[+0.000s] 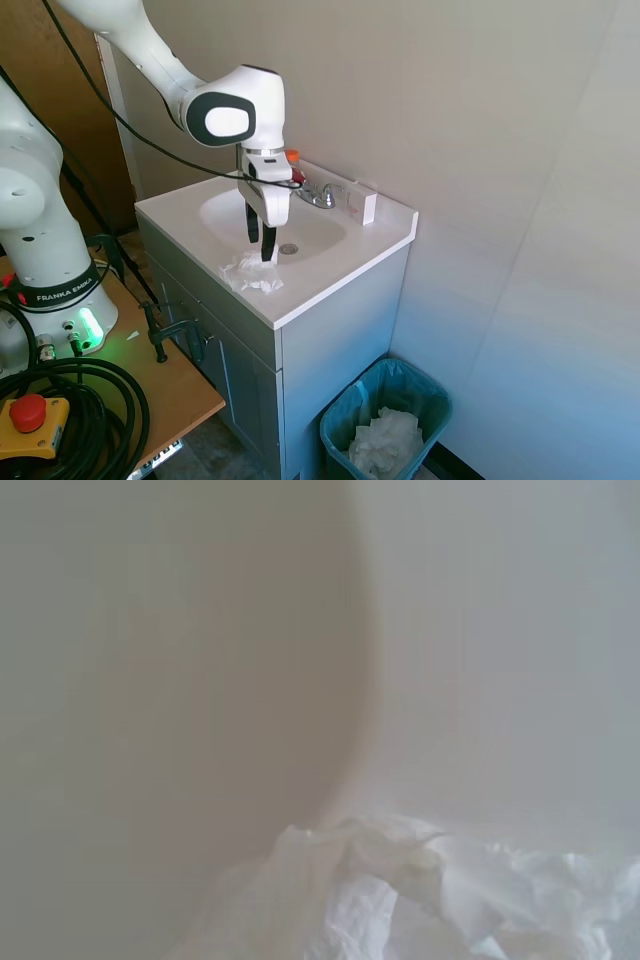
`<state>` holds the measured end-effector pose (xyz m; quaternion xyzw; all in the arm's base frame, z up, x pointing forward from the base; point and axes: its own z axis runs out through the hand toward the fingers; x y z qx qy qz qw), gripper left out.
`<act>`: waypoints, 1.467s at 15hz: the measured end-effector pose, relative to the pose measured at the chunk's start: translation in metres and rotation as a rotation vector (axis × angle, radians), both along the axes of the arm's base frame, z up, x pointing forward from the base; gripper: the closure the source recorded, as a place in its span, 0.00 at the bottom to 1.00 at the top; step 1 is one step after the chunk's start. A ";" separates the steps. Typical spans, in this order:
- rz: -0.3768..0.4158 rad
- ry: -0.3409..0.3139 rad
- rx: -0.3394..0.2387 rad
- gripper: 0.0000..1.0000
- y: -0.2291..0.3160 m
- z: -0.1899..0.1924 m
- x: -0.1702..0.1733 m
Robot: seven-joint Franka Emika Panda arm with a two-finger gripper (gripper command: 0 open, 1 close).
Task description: Throw the tissue in the trash bin
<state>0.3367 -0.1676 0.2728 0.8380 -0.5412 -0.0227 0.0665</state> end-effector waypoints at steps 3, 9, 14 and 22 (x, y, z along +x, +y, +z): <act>0.018 0.030 0.008 1.00 0.000 -0.024 0.000; 0.023 0.024 0.014 1.00 0.001 -0.033 0.002; 0.012 -0.001 0.027 1.00 0.008 -0.031 0.008; 0.009 -0.010 0.030 1.00 0.009 -0.030 0.010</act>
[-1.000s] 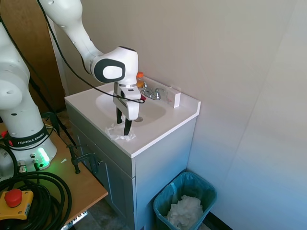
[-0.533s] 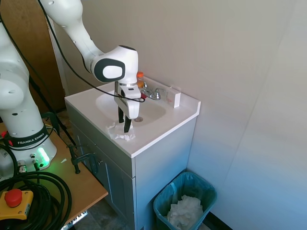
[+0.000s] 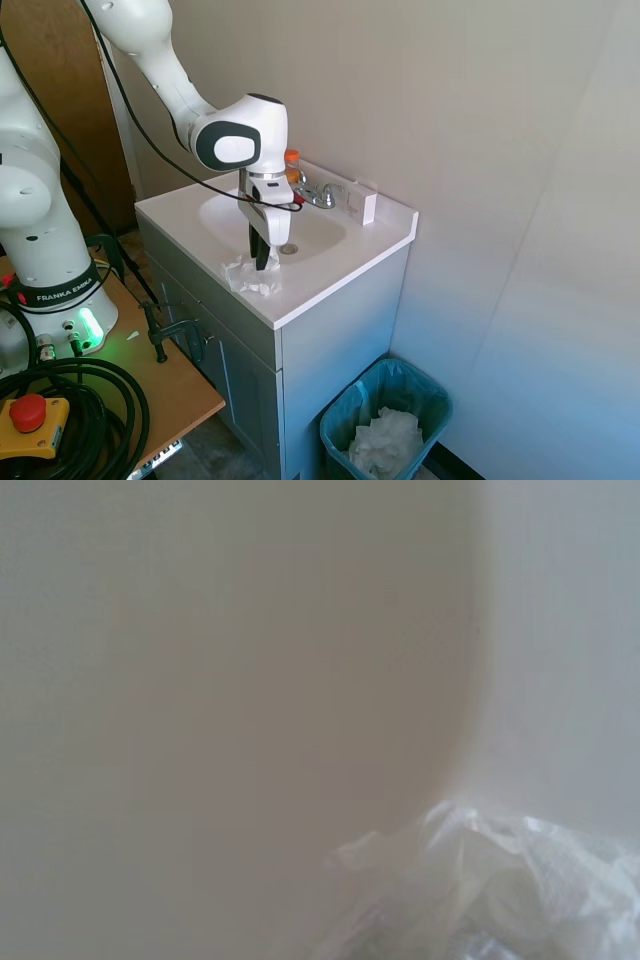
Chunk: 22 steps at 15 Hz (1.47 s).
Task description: Throw the tissue in the trash bin
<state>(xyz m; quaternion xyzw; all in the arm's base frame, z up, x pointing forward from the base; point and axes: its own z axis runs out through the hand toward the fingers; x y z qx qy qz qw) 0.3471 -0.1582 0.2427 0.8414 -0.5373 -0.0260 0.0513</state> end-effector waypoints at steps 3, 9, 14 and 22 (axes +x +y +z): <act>-0.007 -0.009 0.000 1.00 -0.002 0.001 0.000; -0.046 -0.079 0.008 1.00 -0.006 0.025 0.009; -0.203 -0.310 0.037 1.00 -0.065 0.136 0.002; -0.541 -0.331 -0.024 1.00 -0.243 0.133 0.033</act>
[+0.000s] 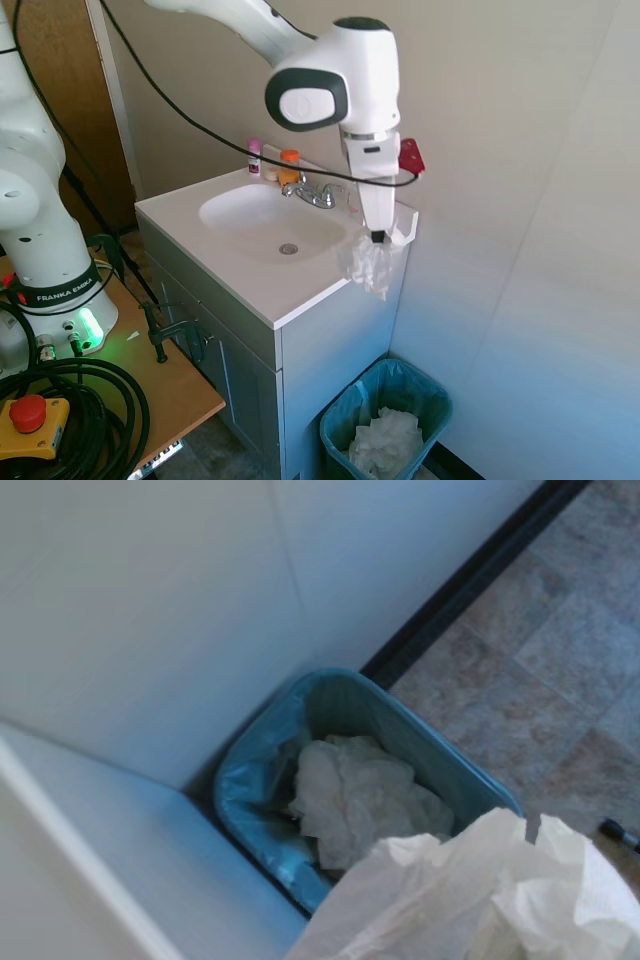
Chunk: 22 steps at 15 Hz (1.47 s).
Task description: Throw the tissue in the trash bin
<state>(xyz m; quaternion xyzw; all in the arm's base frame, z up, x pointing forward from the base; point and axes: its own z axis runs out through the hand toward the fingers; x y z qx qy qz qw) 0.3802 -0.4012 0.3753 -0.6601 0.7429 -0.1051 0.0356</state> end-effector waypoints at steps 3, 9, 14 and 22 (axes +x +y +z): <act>-0.046 0.069 0.013 1.00 -0.024 -0.062 0.038; -0.084 0.138 0.050 1.00 -0.059 -0.174 0.106; -0.095 0.165 0.083 0.00 -0.080 -0.187 0.110; -0.060 0.169 0.085 0.00 -0.079 -0.184 0.119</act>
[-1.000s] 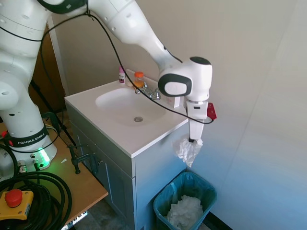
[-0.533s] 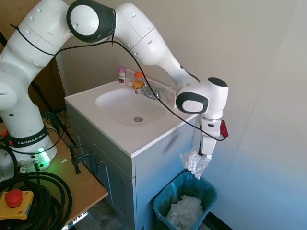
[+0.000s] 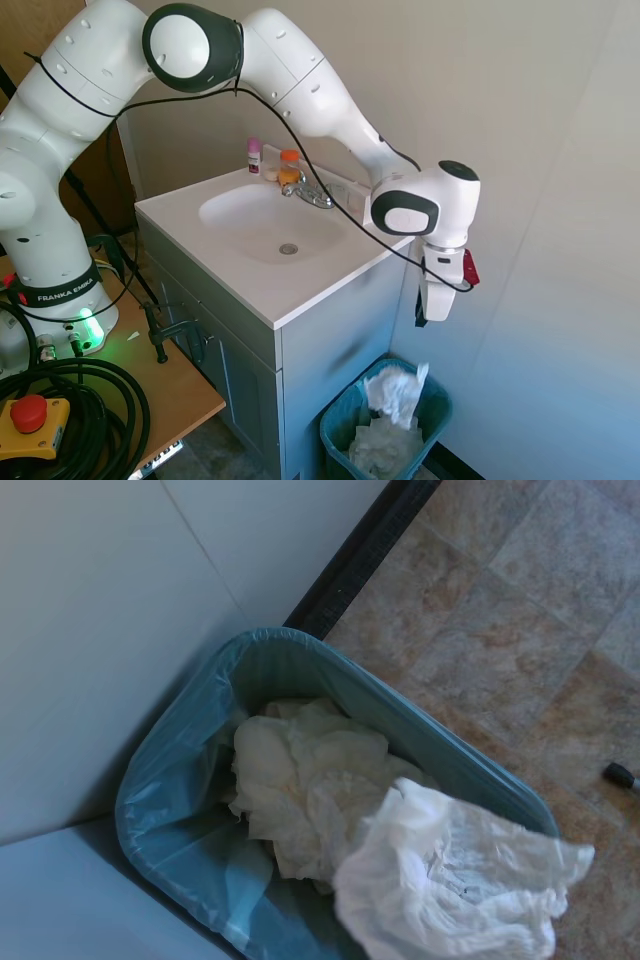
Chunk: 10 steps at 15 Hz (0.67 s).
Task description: Throw the tissue in the trash bin
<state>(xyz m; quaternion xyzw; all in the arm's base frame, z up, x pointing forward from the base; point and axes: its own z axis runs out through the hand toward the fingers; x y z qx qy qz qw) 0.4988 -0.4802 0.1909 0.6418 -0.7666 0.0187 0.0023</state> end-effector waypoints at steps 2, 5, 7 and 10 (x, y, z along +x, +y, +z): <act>0.012 -0.008 -0.004 0.00 0.003 0.006 0.004; 0.044 -0.050 -0.021 0.00 0.004 0.043 0.006; 0.063 -0.085 -0.027 0.00 0.006 0.083 -0.006; 0.101 -0.139 -0.043 0.00 0.014 0.149 -0.039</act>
